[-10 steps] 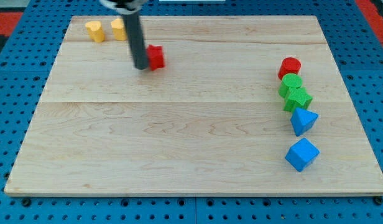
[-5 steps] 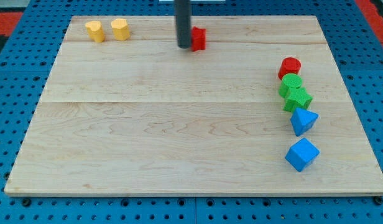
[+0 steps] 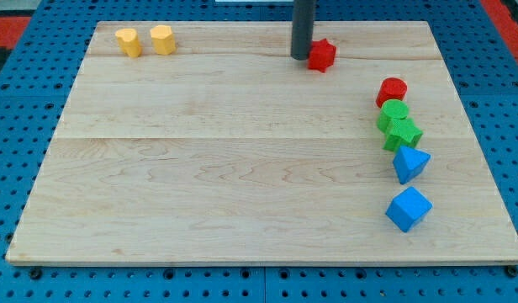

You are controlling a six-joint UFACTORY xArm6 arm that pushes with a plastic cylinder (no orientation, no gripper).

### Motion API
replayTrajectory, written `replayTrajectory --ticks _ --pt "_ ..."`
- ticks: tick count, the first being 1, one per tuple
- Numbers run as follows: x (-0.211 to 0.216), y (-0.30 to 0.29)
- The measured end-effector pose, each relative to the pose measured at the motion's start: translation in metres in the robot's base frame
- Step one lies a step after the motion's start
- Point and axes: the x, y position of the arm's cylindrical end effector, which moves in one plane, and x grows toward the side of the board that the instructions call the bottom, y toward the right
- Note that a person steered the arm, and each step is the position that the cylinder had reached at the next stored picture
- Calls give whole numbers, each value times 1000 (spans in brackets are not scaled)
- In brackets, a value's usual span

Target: Place red star on top of red circle

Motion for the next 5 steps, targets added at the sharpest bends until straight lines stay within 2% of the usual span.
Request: replayTrajectory --ticks 1,3,5 --pt "19 28" --pt "-38 -1" --pt "-11 58"
